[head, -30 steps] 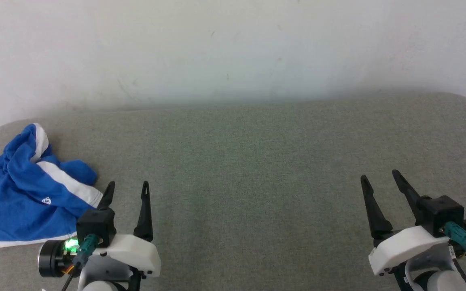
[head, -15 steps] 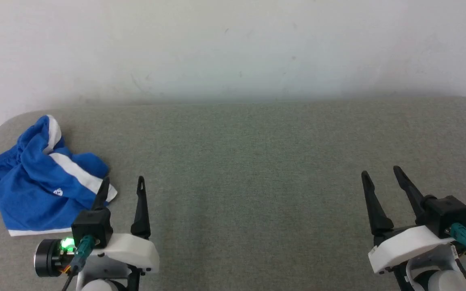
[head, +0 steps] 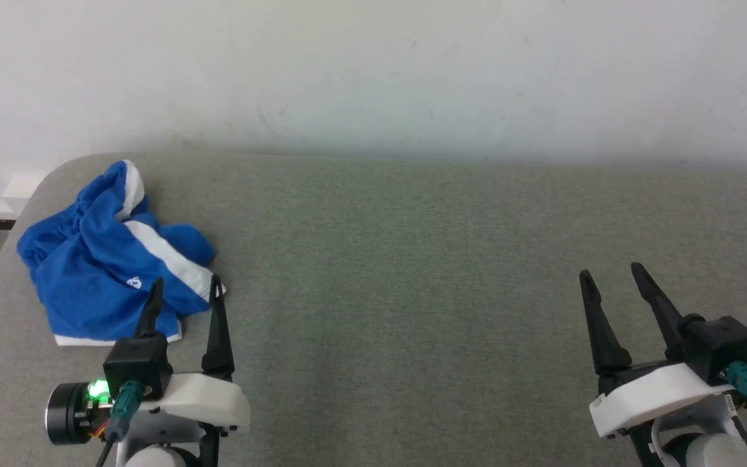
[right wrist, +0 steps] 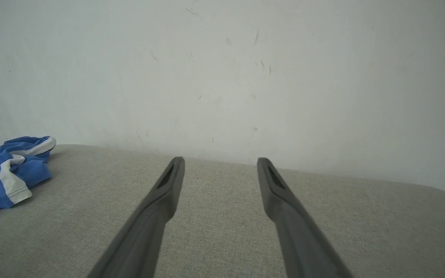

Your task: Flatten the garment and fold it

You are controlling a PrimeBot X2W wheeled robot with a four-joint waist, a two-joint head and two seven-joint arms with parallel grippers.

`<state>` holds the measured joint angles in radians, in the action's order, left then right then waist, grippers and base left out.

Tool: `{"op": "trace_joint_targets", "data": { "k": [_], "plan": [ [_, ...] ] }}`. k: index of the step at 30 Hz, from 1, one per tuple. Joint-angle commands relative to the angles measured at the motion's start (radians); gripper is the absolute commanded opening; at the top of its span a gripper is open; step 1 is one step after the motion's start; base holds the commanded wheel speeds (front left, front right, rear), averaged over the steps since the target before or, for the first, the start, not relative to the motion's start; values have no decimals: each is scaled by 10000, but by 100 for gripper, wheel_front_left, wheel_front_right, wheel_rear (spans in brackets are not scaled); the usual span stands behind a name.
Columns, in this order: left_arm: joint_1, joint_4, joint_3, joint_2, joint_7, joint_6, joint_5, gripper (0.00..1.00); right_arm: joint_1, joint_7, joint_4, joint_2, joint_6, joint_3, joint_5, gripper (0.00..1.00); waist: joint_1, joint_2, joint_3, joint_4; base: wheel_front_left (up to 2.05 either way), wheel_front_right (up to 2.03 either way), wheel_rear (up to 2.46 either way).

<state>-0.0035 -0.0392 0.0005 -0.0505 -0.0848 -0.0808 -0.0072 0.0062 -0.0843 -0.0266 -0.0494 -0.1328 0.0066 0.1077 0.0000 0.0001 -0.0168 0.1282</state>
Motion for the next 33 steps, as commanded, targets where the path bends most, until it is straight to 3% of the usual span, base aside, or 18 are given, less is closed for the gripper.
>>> {"op": "trace_joint_targets", "data": {
  "k": [1, 20, 26, 33],
  "plan": [
    [-117, -75, 53, -18, -112, -88, -13, 100, 92, -119, -81, -3, 8, 25, 116, 100, 0, -1, -21, 247, 0, 0, 0],
    [-554, -193, 587, -133, -509, -335, -146, 100, 45, -516, -278, -4, 11, 105, 410, 100, 0, -1, -357, 1778, 0, 0, 0],
    [-1456, 117, 1137, -344, -635, -62, -477, 100, -167, -641, -460, -5, 12, 163, 237, 100, 0, -1, -877, 2027, 0, 0, 0],
    [-2959, 1302, 1348, -1131, -781, 572, -389, 100, -608, -787, -734, -24, 13, 147, -116, 100, 0, -1, -1824, 2013, 0, 0, 0]
  ]
}}
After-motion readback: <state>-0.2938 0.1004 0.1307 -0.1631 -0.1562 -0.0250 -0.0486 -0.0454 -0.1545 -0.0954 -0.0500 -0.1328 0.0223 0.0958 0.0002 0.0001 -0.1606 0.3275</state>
